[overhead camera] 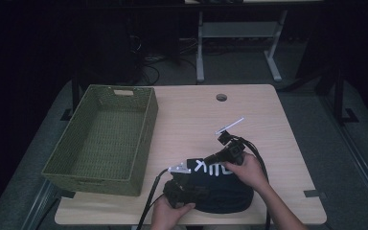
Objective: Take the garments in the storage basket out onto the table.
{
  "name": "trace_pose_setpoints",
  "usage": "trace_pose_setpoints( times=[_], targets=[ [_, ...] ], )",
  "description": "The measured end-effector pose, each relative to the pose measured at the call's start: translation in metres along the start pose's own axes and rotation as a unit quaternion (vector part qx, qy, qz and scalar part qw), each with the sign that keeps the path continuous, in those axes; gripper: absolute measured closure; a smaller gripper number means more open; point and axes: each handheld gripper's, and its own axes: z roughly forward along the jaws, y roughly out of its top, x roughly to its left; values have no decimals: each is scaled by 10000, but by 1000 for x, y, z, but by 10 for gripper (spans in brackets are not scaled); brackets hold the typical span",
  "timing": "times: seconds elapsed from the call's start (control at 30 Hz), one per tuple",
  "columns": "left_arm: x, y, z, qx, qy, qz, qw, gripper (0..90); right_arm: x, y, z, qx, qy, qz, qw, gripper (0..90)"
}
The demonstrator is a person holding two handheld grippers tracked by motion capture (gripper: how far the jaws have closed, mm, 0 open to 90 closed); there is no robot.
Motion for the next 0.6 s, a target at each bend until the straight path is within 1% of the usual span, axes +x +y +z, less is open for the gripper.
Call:
trace_pose_setpoints(
  times=[0.03,0.07,0.13,0.17,0.2,0.27,0.3,0.33,0.37,0.4,0.43,0.47,0.5,0.53,0.6],
  targets=[
    [0,0,0,1,0,-13,10000,729,-3,-1,4,54,-8,67,10000,880],
    [0,0,0,1,0,-13,10000,728,-3,-1,4,54,-8,67,10000,880],
    [0,-1,0,-15,-15,-38,10000,728,-8,-2,9,180,-75,149,9997,889],
    [0,-1,0,-23,-15,-20,10000,729,-9,-2,11,218,-25,187,9996,886],
    [0,-1,0,-23,-15,-20,10000,729,-9,-2,11,218,-25,187,9996,886],
    [1,-1,0,-28,-37,-43,10000,729,-6,2,9,190,11,122,9997,869],
    [1,-1,0,-9,-44,-41,10000,729,0,9,8,102,63,8,9999,865],
    [1,-1,0,-9,-44,-41,10000,729,0,9,8,102,63,8,9999,865],
    [1,-1,0,-14,-58,-61,10000,729,7,17,10,80,163,-71,9998,864],
    [1,-1,0,-14,-58,-61,10000,729,11,20,13,116,154,-124,9997,859],
    [1,-1,0,-15,-58,-59,10000,729,11,20,13,116,154,-124,9997,859],
    [2,-1,-1,-3,-50,-39,10000,729,14,23,17,163,152,-172,9996,856],
    [1,-1,-1,-8,-48,-51,10000,729,17,28,27,295,139,-230,9992,856],
    [1,-1,0,-18,-41,-49,10000,729,17,28,27,295,139,-230,9992,856],
    [0,-2,0,-45,-25,-40,10000,729,16,29,37,437,64,-219,9988,862]
  ],
)
